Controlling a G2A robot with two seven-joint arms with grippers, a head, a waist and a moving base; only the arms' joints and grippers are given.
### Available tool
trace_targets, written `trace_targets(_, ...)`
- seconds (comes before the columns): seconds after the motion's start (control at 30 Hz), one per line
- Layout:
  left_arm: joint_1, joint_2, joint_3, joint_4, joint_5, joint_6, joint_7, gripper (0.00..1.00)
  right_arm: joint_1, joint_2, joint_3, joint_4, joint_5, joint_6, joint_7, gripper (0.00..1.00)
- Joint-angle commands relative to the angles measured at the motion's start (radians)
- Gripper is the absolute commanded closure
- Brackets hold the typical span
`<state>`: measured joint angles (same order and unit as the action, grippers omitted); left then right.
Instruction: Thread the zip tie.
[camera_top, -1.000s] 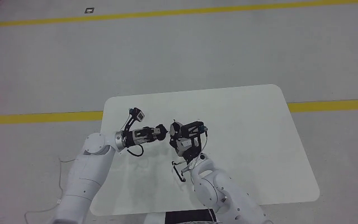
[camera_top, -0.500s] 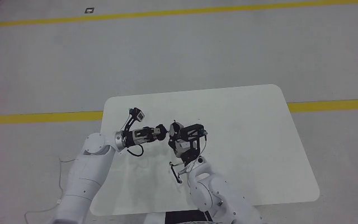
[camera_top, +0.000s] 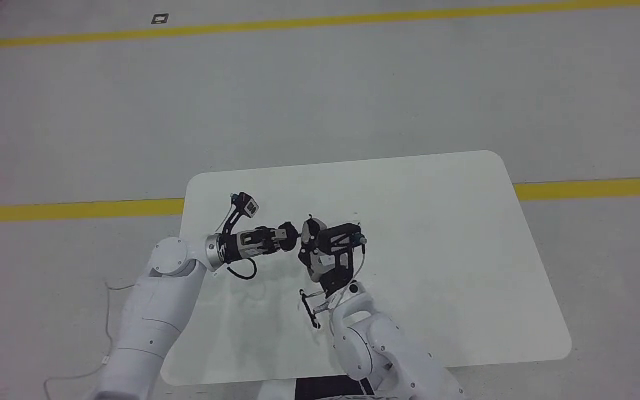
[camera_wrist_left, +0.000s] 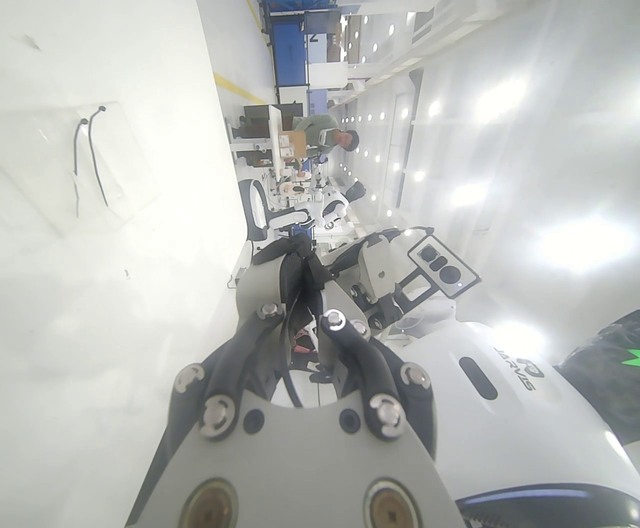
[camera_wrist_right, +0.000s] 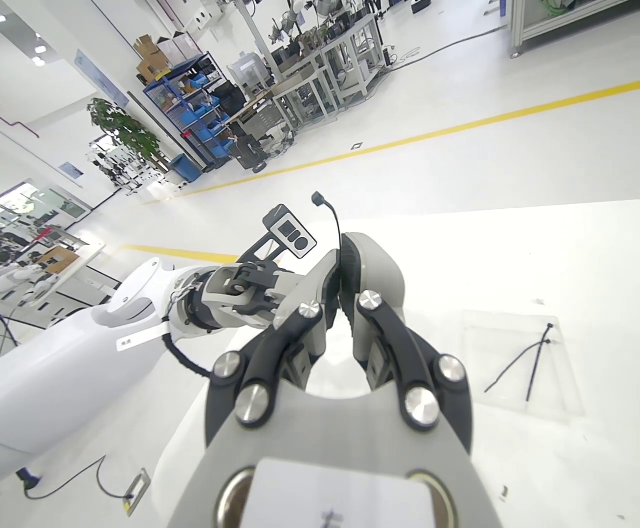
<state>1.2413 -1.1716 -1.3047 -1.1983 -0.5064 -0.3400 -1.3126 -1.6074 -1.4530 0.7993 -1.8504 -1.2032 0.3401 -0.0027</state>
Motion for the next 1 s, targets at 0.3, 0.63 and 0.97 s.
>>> trace_targets(0.3, 0.000, 0.000, 0.000, 0.000, 0.000, 0.000, 0.000, 1.00, -0.002, -0.018, 0.008, 0.018, -0.015, 0.000, -0.016, 1.00)
trace_targets(0.63, 0.000, 0.000, 0.000, 0.000, 0.000, 0.000, 0.000, 1.00, -0.013, -0.035, 0.018, 0.024, -0.039, 0.000, -0.006, 1.00)
trace_targets(0.97, 0.000, 0.000, 0.000, 0.000, 0.000, 0.000, 0.000, 1.00, -0.017, -0.044, 0.017, 0.024, -0.045, 0.000, -0.007, 1.00)
